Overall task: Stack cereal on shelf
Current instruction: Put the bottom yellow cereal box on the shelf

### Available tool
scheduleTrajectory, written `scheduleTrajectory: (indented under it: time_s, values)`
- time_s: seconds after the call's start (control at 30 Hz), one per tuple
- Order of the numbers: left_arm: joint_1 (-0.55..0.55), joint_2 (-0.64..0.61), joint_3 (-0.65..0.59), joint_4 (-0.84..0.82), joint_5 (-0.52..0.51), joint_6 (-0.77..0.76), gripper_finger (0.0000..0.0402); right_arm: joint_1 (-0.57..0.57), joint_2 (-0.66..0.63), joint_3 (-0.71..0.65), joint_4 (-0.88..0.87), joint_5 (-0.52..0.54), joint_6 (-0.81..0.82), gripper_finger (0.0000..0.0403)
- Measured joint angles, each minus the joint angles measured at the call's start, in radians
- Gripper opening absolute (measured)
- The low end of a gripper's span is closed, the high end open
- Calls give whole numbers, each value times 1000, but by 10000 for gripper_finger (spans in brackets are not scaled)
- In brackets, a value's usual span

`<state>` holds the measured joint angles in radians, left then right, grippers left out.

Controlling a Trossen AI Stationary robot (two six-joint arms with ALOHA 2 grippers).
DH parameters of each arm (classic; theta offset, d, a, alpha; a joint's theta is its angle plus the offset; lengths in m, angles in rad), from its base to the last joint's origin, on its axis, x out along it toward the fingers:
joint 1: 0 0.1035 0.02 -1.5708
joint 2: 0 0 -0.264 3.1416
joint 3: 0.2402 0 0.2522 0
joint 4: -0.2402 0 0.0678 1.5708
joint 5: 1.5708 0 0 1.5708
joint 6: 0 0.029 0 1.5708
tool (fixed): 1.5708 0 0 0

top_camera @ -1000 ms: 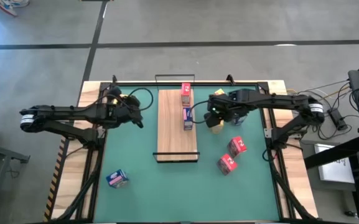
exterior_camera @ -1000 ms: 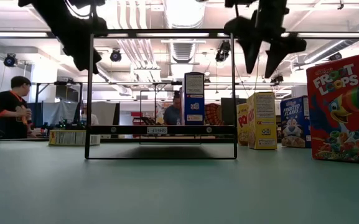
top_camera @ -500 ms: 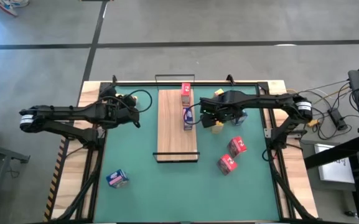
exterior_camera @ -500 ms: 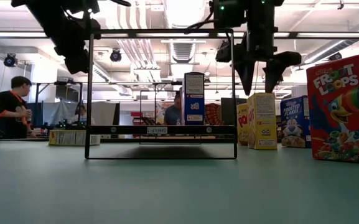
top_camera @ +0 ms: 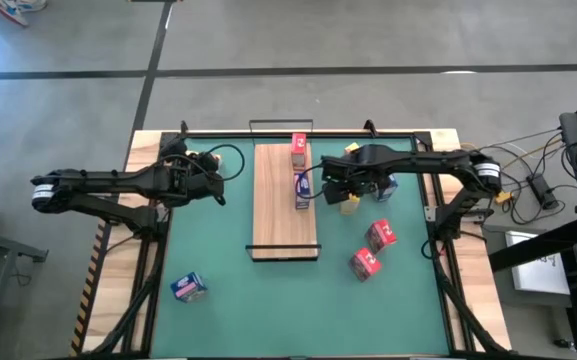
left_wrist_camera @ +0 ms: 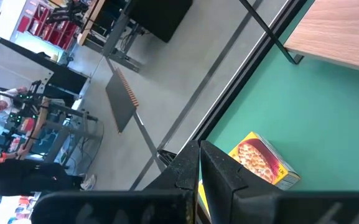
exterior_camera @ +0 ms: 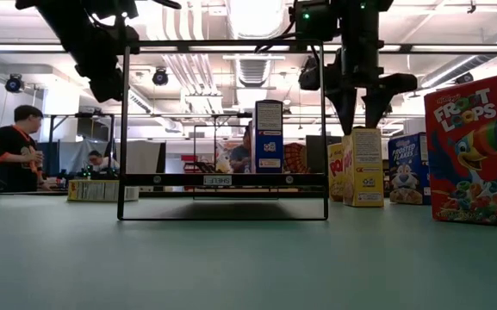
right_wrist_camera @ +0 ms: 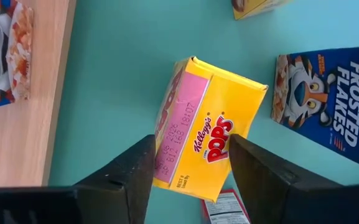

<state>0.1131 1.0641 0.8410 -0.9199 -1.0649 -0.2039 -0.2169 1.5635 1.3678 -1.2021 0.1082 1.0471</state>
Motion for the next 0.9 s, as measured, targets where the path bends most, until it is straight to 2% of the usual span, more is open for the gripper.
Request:
scheduleTrajectory:
  time_s: [0.5, 0.63, 0.9]
  values:
    - [0, 0, -2, 0, 0, 0, 0, -7, -12, 0, -21, -6, -9, 305]
    - [0, 0, -2, 1, 0, 0, 0, -7, -12, 13, -36, -14, -7, 313]
    - [0, 0, -2, 2, 1, 0, 0, -6, -2, 16, -31, -3, -28, 290]
